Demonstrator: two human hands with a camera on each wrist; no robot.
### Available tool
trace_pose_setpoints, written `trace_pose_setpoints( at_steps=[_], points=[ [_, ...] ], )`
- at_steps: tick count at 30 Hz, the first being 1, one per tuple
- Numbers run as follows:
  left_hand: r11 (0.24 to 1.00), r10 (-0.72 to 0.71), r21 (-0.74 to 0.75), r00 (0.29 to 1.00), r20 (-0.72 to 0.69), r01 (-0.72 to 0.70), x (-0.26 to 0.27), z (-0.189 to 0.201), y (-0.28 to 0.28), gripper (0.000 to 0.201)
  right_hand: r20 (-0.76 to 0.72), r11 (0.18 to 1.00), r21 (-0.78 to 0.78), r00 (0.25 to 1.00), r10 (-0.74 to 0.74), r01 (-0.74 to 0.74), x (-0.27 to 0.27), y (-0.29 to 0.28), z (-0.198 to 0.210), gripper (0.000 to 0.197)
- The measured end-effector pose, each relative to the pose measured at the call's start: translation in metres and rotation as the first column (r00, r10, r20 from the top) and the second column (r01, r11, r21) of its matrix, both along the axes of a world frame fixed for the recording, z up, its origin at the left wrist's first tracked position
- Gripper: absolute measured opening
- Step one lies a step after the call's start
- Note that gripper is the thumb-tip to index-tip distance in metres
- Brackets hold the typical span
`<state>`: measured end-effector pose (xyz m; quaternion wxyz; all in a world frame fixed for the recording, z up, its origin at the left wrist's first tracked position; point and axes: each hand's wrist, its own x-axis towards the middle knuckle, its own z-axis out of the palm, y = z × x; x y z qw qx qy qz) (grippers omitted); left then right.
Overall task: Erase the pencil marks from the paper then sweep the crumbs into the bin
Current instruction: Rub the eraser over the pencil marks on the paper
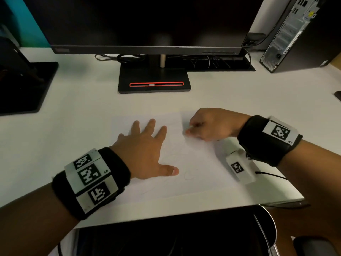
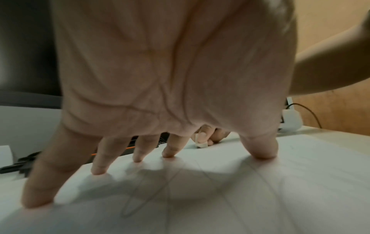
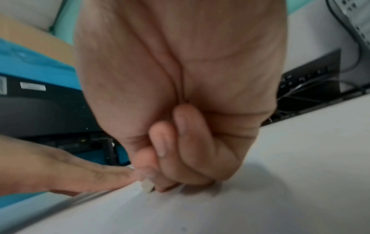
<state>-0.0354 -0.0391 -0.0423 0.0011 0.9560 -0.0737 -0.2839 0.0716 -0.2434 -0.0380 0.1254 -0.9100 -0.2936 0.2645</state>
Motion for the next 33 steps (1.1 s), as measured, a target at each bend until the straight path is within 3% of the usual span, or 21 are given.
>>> trace_pose_setpoints(
  at_steps=[6, 10, 15, 20, 25, 29, 33],
  points=[
    [0.999, -0.044, -0.030, 0.998, -0.033, 0.043, 0.002, -0.001, -0.001, 0.120, 0.076, 1.000, -0.009, 0.997, 0.023, -0.023, -0.003, 0.002, -0.002, 0.044],
    [0.997, -0.051, -0.055, 0.998, -0.040, 0.049, 0.003, 0.000, 0.001, 0.117, 0.045, 0.994, -0.008, 0.993, 0.107, -0.107, -0.013, 0.008, -0.002, 0.045],
    [0.998, -0.061, -0.030, 0.996, -0.058, 0.059, 0.001, 0.006, 0.013, 0.122, 0.046, 1.000, 0.024, 0.999, -0.007, 0.006, 0.000, -0.001, 0.001, 0.048],
    [0.998, -0.067, 0.003, 0.997, -0.043, 0.068, 0.000, 0.007, 0.012, 0.122, 0.007, 0.991, -0.014, 0.991, 0.136, -0.136, -0.019, 0.011, -0.002, 0.045],
    [0.998, -0.054, -0.034, 0.997, -0.058, 0.052, 0.001, 0.005, 0.012, 0.123, 0.076, 0.998, -0.012, 0.996, 0.055, -0.054, -0.006, 0.003, 0.004, 0.048],
    [0.998, -0.052, -0.047, 0.997, -0.054, 0.049, 0.001, 0.003, 0.013, 0.125, 0.029, 0.981, -0.020, 0.981, 0.194, -0.193, -0.028, 0.011, 0.000, 0.044],
    [0.997, -0.045, -0.067, 0.998, -0.053, 0.041, 0.001, 0.002, 0.014, 0.124, 0.068, 0.996, -0.025, 0.993, 0.092, -0.090, -0.013, 0.003, 0.005, 0.047]
  ],
)
